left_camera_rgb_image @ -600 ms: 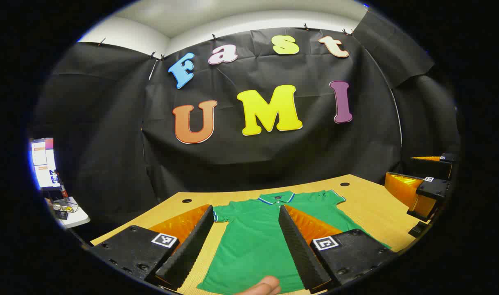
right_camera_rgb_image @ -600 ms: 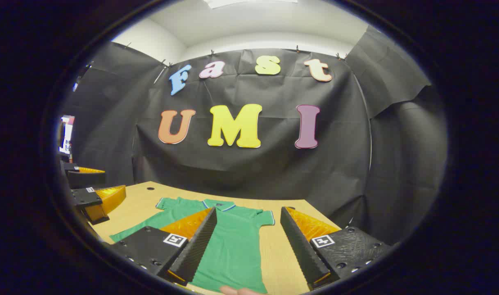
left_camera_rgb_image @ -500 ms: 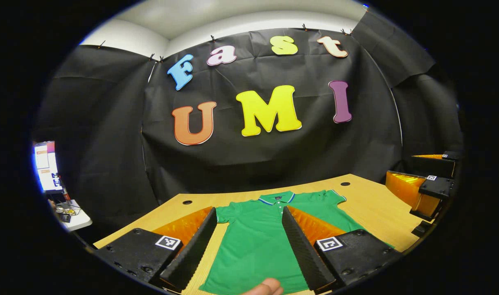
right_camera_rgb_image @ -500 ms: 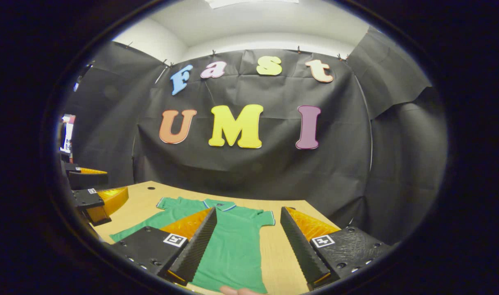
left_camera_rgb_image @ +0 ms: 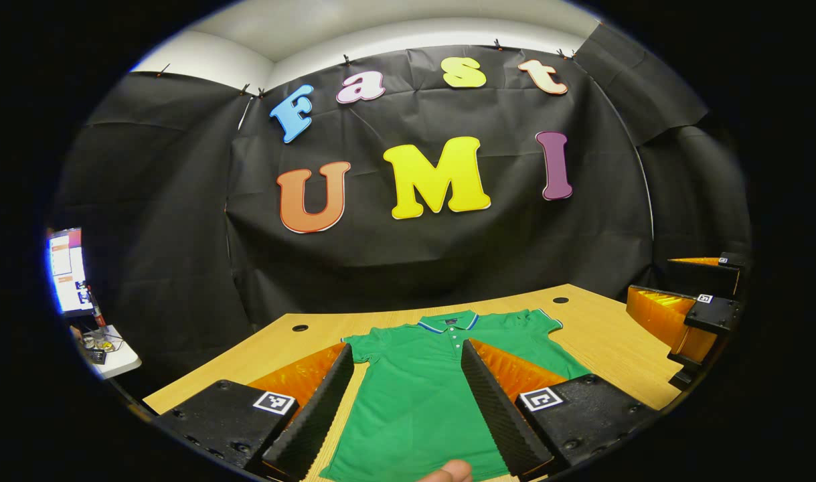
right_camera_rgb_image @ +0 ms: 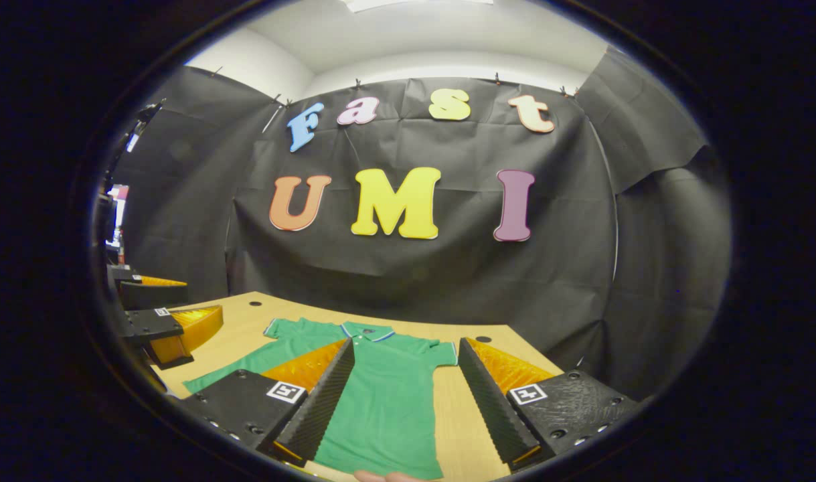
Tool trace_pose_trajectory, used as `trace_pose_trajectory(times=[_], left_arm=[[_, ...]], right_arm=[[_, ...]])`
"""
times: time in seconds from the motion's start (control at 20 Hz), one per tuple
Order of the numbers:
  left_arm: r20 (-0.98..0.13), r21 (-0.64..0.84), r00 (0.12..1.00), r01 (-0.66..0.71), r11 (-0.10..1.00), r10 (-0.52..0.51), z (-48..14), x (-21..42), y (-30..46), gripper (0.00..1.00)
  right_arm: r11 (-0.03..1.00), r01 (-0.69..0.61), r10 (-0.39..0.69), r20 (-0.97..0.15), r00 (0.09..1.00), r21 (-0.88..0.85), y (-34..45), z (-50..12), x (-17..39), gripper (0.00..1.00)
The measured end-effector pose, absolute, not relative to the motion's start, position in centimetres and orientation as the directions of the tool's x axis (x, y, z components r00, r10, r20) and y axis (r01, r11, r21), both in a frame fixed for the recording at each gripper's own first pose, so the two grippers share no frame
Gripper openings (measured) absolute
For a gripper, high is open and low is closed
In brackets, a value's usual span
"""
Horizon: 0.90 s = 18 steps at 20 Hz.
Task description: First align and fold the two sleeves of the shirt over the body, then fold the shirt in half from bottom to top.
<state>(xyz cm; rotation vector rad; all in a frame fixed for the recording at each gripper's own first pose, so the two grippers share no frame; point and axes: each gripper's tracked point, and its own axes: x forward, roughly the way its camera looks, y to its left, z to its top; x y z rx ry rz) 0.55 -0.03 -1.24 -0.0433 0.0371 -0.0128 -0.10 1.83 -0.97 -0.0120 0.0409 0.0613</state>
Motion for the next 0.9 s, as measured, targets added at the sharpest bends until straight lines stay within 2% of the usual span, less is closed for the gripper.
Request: trace_pose_trajectory(times=[0.9], left_arm=[[-0.074,-0.079,0.997,0.014,0.997,-0.02,-2.4,1.5,0.3,1.0]], right_arm=[[0.998,-0.061,0.062,-0.111,0.992,0.01,1.1,-2.7,0.8,0.95]])
